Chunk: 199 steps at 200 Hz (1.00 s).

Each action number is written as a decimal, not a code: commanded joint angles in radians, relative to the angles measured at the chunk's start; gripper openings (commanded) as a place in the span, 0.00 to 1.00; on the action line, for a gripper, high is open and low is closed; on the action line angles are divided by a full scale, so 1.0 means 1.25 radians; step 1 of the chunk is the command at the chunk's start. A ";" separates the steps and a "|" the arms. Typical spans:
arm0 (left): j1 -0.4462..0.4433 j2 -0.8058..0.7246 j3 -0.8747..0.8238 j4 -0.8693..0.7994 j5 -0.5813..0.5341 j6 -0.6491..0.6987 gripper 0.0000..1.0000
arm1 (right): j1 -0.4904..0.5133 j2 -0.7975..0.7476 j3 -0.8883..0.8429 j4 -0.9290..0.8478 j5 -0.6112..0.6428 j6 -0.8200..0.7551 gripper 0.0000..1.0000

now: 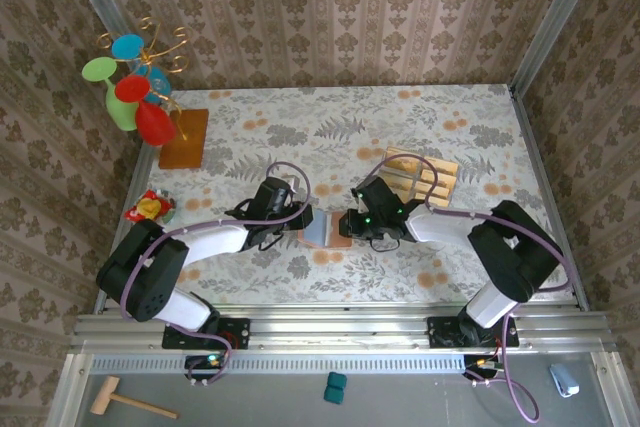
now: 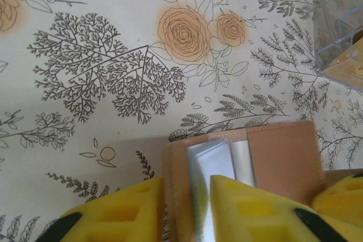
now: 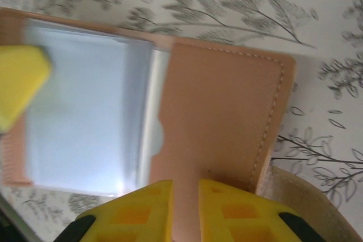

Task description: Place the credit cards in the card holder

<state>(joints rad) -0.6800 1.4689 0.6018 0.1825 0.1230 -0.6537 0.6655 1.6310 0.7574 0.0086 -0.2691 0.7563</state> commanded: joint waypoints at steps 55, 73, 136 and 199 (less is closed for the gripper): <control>0.030 -0.053 -0.001 0.018 0.070 -0.003 0.41 | -0.005 0.059 -0.040 0.065 0.016 0.015 0.18; 0.038 -0.056 -0.007 0.039 0.085 -0.017 0.37 | -0.008 0.068 -0.046 0.073 0.017 0.018 0.17; 0.042 -0.076 -0.024 0.070 0.102 -0.033 0.31 | -0.017 0.085 -0.062 0.092 0.019 0.022 0.15; 0.042 -0.056 -0.020 0.085 0.116 -0.039 0.17 | -0.021 0.105 -0.064 0.106 0.013 0.025 0.14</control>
<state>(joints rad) -0.6331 1.3937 0.5838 0.2546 0.2474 -0.6910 0.6460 1.7061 0.7113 0.1955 -0.2859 0.7807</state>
